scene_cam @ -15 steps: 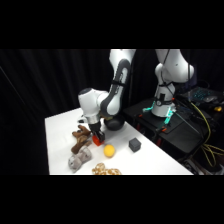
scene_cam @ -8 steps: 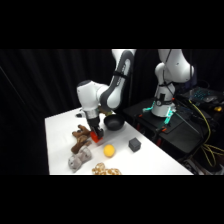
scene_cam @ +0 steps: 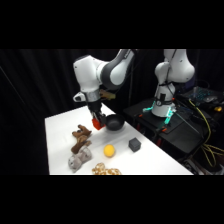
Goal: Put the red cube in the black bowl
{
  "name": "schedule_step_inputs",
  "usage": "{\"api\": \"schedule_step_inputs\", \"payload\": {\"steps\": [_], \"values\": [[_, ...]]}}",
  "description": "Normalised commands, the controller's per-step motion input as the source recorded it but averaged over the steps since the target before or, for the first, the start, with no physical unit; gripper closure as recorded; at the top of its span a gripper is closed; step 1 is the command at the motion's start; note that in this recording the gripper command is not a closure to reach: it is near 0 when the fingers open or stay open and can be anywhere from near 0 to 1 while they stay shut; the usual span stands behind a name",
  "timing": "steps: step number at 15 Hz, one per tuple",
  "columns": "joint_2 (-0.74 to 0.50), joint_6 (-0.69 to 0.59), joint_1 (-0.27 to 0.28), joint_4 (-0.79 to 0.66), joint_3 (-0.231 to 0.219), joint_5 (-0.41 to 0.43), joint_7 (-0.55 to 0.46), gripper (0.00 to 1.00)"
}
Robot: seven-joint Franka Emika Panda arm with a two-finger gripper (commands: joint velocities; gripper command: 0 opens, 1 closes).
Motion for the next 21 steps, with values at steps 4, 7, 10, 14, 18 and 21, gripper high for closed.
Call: {"api": "schedule_step_inputs", "payload": {"steps": [4,7,10,14,18,21], "values": [[-0.49,0.02,-0.002,-0.46,-0.165,0.005,-0.09,1.0],[-0.45,0.17,-0.039,-0.52,-0.149,0.04,-0.15,1.0],[-0.38,0.22,-0.059,-0.47,-0.133,0.086,-0.18,1.0],[-0.18,0.26,-0.055,-0.33,-0.09,0.19,-0.22,1.0],[0.06,0.21,-0.059,-0.12,-0.037,0.304,-0.28,1.0],[0.2,0.17,-0.084,0.03,0.003,0.318,-0.29,1.0]]}}
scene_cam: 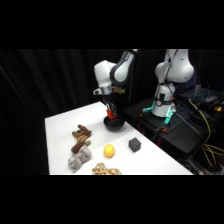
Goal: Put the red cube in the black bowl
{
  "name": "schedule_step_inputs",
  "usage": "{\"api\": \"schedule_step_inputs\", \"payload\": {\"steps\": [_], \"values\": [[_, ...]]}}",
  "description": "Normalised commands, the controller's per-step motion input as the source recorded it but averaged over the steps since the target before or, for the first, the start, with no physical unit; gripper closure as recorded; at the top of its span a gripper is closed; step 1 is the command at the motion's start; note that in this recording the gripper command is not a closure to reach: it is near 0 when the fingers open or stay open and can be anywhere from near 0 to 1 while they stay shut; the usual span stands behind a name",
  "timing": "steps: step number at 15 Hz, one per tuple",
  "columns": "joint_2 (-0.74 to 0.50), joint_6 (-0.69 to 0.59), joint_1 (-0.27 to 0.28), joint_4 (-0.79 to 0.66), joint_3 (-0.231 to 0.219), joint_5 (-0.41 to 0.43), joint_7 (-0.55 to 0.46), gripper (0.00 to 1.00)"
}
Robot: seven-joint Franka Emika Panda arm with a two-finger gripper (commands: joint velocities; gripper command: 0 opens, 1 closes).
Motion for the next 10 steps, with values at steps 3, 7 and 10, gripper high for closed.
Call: {"api": "schedule_step_inputs", "payload": {"steps": [3,7,10], "values": [[0.23,0.11,-0.114,0.12,0.044,0.275,-0.24,1.0],[0.09,0.0,-0.104,0.11,0.066,0.128,-0.08,0.0],[-0.11,-0.08,-0.048,0.06,0.055,-0.001,0.06,0.0]]}}
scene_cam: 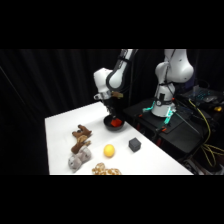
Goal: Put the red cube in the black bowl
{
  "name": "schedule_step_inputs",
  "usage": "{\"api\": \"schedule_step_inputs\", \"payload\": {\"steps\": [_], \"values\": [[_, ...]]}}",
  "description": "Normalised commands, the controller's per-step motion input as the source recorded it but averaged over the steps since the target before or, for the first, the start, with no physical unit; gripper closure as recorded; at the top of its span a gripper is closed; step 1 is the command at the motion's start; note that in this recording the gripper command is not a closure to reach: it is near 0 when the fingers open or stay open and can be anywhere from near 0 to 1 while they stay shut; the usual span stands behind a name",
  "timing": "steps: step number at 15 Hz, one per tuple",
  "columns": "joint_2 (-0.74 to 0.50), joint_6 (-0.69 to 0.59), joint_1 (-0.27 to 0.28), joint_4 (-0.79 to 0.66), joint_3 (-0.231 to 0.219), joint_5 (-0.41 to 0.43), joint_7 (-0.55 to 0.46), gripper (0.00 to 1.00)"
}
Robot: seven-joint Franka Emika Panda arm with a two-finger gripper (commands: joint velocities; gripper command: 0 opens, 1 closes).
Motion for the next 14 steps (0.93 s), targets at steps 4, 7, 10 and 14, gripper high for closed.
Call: {"api": "schedule_step_inputs", "payload": {"steps": [4,7,10,14], "values": [[-0.4,-0.3,0.043,-0.01,-0.007,-0.208,0.31,0.0],[-0.54,-0.5,0.082,0.03,-0.044,-0.258,0.37,0.0],[-0.58,-0.52,0.076,0.1,-0.042,-0.195,0.31,0.0],[-0.41,-0.42,0.047,0.21,-0.062,-0.127,0.19,0.0]]}}
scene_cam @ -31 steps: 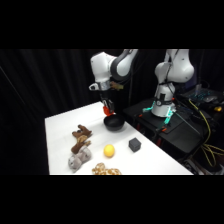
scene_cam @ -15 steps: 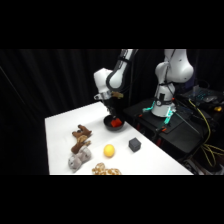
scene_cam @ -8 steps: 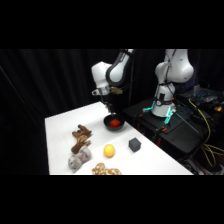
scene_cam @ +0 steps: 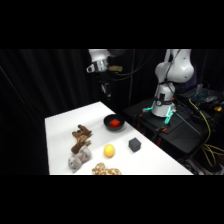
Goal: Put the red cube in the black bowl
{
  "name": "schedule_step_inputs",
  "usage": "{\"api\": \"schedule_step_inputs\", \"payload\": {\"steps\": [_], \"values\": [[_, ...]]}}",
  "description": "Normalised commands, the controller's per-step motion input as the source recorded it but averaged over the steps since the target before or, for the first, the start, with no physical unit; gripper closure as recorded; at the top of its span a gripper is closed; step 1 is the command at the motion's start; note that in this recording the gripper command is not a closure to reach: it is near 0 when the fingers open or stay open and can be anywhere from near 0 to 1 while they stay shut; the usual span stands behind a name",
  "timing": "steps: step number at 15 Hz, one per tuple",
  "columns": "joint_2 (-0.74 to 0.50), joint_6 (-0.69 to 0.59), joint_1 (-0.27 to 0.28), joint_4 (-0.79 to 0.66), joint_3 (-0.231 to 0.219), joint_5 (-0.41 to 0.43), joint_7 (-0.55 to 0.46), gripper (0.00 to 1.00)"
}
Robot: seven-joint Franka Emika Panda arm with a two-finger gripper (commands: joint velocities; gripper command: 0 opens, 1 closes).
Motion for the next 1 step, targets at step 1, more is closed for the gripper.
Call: {"api": "schedule_step_inputs", "payload": {"steps": [1], "values": [[-0.23,-0.22,0.035,0.21,-0.073,-0.124,0.09,0.0]]}}
